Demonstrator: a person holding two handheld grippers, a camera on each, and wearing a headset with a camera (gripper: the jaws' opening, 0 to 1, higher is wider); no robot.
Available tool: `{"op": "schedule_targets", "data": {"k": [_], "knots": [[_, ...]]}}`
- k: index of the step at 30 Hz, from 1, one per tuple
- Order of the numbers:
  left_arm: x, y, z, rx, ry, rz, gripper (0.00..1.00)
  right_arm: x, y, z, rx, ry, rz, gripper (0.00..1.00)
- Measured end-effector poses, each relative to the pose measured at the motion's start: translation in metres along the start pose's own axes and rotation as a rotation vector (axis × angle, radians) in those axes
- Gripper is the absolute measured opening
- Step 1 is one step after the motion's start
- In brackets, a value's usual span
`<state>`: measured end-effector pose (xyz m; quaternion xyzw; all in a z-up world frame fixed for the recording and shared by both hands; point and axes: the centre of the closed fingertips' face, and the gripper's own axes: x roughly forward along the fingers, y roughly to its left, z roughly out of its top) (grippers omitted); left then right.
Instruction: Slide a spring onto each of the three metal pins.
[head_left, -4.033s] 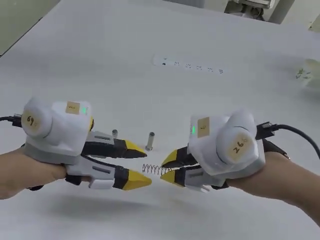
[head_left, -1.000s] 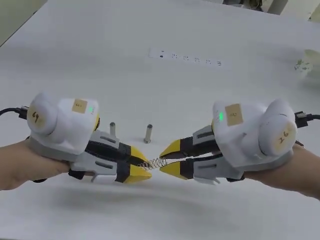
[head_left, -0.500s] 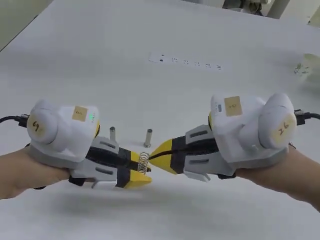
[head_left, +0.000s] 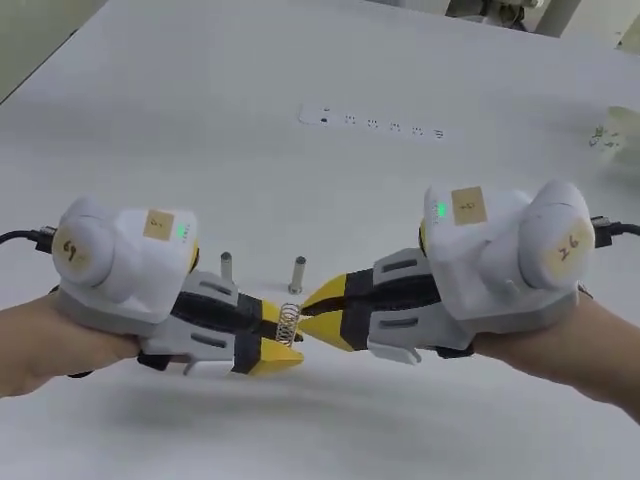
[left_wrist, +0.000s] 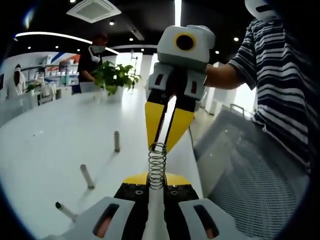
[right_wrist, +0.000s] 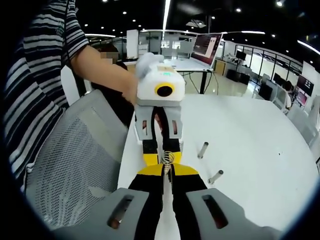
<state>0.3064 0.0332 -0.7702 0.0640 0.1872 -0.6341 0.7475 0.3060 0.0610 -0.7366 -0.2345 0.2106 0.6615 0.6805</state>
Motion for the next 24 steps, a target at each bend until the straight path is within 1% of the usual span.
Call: {"op": "schedule_targets", "data": {"k": [4, 7, 13, 16, 22, 24], "knots": [[0.0008, -0.0009, 0.0014, 0.006, 0.001, -0.004, 0.02, 0.001, 0.0009, 0.0016, 0.017, -0.009, 0.008, 0.06], [0.0008, -0.0017, 0.0018, 0.012, 0.001, -0.008, 0.02, 0.0031, 0.001, 0.0042, 0.044, -0.026, 0.018, 0.08], [0.001, -0.0029, 0.0026, 0.017, 0.003, -0.013, 0.02, 0.0065, 0.0016, 0.0066, 0.066, -0.041, 0.021, 0.09], [0.0, -0.0015, 0.0015, 0.016, 0.005, -0.008, 0.02, 0.007, 0.0011, 0.006, 0.083, -0.047, 0.013, 0.08], [-0.001, 0.0012, 0.001, 0.001, 0.004, 0.008, 0.02, 0.0073, 0.0006, 0.0062, 0.058, -0.068, -0.011, 0.07], [-0.001, 0.001, 0.0009, -0.02, 0.001, 0.011, 0.02, 0.0074, 0.001, 0.0065, 0.044, -0.068, -0.016, 0.07]]}}
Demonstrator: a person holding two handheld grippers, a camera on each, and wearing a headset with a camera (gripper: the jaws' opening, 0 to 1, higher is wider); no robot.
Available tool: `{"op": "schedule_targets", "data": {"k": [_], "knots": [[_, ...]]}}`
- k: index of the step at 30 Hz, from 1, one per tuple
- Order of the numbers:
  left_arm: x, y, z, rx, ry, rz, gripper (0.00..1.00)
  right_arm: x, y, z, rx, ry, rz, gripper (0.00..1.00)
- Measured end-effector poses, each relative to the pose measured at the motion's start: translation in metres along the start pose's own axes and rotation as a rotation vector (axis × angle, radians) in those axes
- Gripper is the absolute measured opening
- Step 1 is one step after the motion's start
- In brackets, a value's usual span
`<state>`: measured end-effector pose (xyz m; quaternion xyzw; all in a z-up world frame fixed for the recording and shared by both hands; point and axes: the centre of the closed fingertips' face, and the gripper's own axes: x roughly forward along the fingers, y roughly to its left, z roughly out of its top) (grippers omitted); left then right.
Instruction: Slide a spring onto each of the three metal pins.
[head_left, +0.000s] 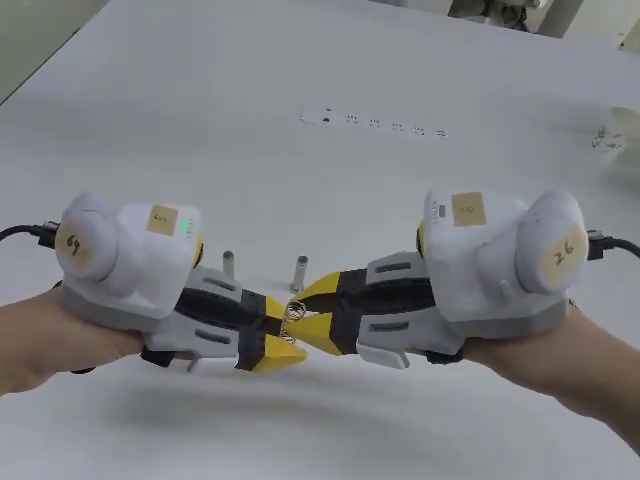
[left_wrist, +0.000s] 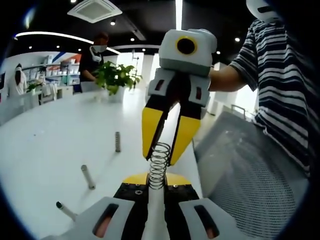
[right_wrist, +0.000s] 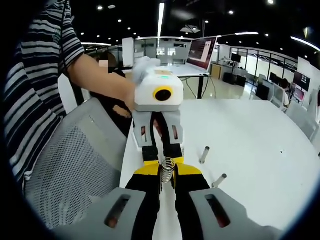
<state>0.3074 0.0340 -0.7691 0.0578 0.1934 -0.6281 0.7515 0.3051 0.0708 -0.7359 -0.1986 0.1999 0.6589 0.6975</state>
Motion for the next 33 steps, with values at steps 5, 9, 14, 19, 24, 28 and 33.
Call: {"op": "schedule_targets", "data": {"k": [5, 9, 14, 19, 24, 28, 33], "knots": [[-0.002, 0.003, 0.0, -0.038, -0.001, 0.011, 0.04, 0.0, 0.0, 0.002, 0.003, -0.009, -0.004, 0.07], [-0.004, 0.005, -0.001, -0.051, 0.002, 0.031, 0.09, -0.001, -0.002, 0.008, 0.019, -0.03, -0.009, 0.07], [-0.01, 0.007, -0.003, -0.068, -0.011, 0.056, 0.12, 0.0, -0.005, 0.006, 0.005, -0.018, -0.023, 0.07], [-0.016, 0.009, -0.008, -0.078, -0.008, 0.073, 0.13, -0.001, -0.008, 0.004, -0.006, -0.004, -0.034, 0.07], [-0.024, 0.013, -0.01, -0.095, -0.022, 0.103, 0.14, -0.002, -0.009, 0.003, -0.014, 0.001, -0.044, 0.07], [-0.032, 0.019, -0.011, -0.108, -0.037, 0.133, 0.16, -0.002, -0.012, 0.002, -0.023, 0.008, -0.055, 0.07], [-0.044, 0.024, -0.012, -0.122, -0.061, 0.177, 0.19, -0.003, -0.015, 0.0, -0.024, 0.012, -0.072, 0.07]]}}
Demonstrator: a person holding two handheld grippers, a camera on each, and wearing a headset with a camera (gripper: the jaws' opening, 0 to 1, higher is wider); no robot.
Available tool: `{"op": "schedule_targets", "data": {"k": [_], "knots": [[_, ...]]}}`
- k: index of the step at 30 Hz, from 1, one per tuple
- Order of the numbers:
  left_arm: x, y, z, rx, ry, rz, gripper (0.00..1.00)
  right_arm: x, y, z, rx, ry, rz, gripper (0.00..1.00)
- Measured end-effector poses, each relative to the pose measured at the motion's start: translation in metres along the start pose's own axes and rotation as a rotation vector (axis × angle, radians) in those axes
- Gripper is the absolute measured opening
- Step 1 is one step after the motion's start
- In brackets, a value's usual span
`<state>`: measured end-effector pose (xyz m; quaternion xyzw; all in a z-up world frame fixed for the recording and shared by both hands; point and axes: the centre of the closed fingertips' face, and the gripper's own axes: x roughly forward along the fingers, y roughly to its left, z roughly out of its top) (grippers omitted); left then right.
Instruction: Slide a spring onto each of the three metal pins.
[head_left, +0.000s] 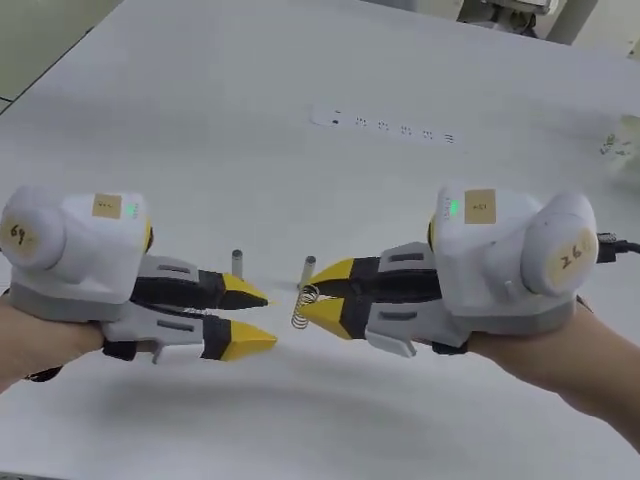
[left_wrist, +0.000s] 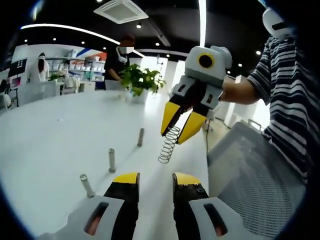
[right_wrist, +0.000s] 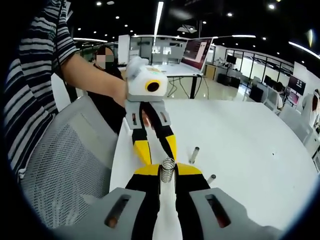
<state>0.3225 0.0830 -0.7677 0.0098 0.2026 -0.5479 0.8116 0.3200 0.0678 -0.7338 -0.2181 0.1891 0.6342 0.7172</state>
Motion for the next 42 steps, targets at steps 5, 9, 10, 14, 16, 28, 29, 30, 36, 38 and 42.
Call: {"op": "schedule_targets", "data": {"k": [5, 9, 10, 14, 16, 28, 29, 30, 36, 38, 42], "knots": [[-0.013, 0.009, -0.005, -0.023, -0.013, 0.051, 0.21, 0.0, -0.003, -0.003, -0.004, 0.009, -0.015, 0.07], [-0.025, 0.023, -0.01, -0.047, -0.029, 0.115, 0.28, 0.0, -0.005, -0.005, -0.008, 0.012, -0.024, 0.07], [-0.029, 0.026, -0.011, -0.048, -0.032, 0.131, 0.29, 0.0, -0.005, -0.005, -0.01, 0.011, -0.029, 0.07], [-0.04, 0.033, -0.009, -0.059, -0.051, 0.17, 0.34, 0.0, -0.007, -0.009, -0.007, 0.019, -0.041, 0.07], [-0.043, 0.035, -0.009, -0.055, -0.055, 0.185, 0.39, 0.0, -0.008, -0.011, -0.007, 0.021, -0.049, 0.07], [-0.064, 0.042, -0.017, -0.071, -0.063, 0.26, 0.6, 0.0, -0.021, -0.02, 0.004, 0.021, -0.106, 0.07], [-0.065, 0.043, -0.018, -0.072, -0.064, 0.266, 0.61, 0.0, -0.022, -0.021, 0.006, 0.023, -0.109, 0.07], [-0.068, 0.045, -0.019, -0.077, -0.066, 0.276, 0.62, -0.001, -0.023, -0.021, 0.009, 0.024, -0.111, 0.07], [-0.077, 0.05, -0.023, -0.091, -0.071, 0.317, 0.74, -0.001, -0.033, -0.025, 0.042, 0.031, -0.127, 0.07], [-0.079, 0.052, -0.023, -0.097, -0.077, 0.328, 0.79, -0.001, -0.037, -0.025, 0.05, 0.03, -0.139, 0.08], [-0.084, 0.053, -0.023, -0.106, -0.087, 0.348, 0.84, 0.0, -0.049, -0.024, 0.052, 0.031, -0.177, 0.08]]}}
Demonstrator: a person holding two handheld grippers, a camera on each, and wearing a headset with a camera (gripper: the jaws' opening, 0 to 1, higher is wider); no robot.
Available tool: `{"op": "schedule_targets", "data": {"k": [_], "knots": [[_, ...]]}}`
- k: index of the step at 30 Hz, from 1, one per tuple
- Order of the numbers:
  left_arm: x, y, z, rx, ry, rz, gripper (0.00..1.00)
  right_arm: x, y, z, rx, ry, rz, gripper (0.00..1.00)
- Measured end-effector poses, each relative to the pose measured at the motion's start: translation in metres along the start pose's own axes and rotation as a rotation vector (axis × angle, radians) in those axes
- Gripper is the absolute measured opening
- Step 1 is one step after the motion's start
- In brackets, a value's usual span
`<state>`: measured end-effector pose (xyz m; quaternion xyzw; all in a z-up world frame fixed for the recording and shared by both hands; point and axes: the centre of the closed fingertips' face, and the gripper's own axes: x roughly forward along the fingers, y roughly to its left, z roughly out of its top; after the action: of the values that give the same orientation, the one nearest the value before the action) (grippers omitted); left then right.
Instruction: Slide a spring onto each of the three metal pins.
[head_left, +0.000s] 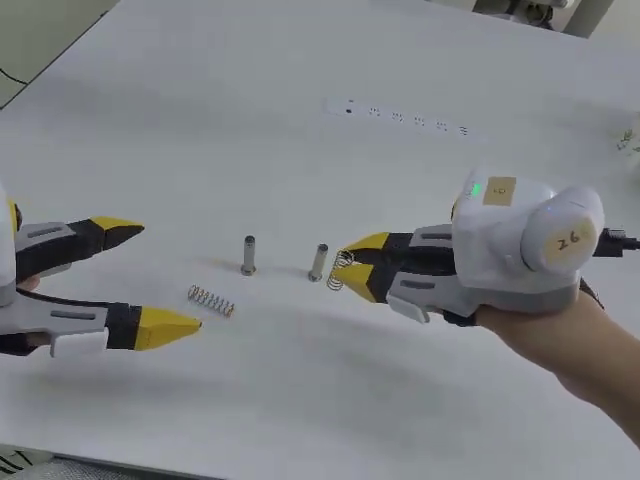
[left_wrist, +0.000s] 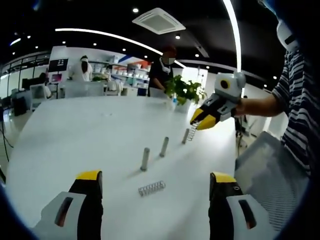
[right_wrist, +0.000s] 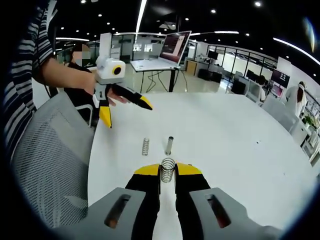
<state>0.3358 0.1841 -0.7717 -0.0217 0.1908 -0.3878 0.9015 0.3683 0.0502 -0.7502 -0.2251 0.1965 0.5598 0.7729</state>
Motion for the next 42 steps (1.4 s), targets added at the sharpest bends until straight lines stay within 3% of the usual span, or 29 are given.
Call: {"op": "schedule_targets", "data": {"k": [5, 11, 15, 30, 42], "knots": [[-0.003, 0.009, 0.0, -0.002, -0.011, 0.051, 0.98, 0.004, -0.018, 0.003, 0.036, -0.017, -0.064, 0.08], [-0.005, 0.009, -0.001, -0.009, -0.013, 0.051, 0.98, 0.009, -0.036, 0.009, 0.108, -0.048, -0.104, 0.08], [-0.006, 0.009, 0.0, -0.016, -0.019, 0.051, 0.98, 0.016, -0.041, 0.01, 0.131, -0.051, -0.104, 0.08], [-0.012, 0.009, 0.0, -0.023, -0.029, 0.066, 0.98, 0.032, -0.04, 0.004, 0.13, -0.022, -0.096, 0.08], [-0.013, 0.006, -0.001, -0.029, -0.026, 0.065, 0.98, 0.045, -0.038, -0.021, 0.12, 0.031, -0.077, 0.08]]}}
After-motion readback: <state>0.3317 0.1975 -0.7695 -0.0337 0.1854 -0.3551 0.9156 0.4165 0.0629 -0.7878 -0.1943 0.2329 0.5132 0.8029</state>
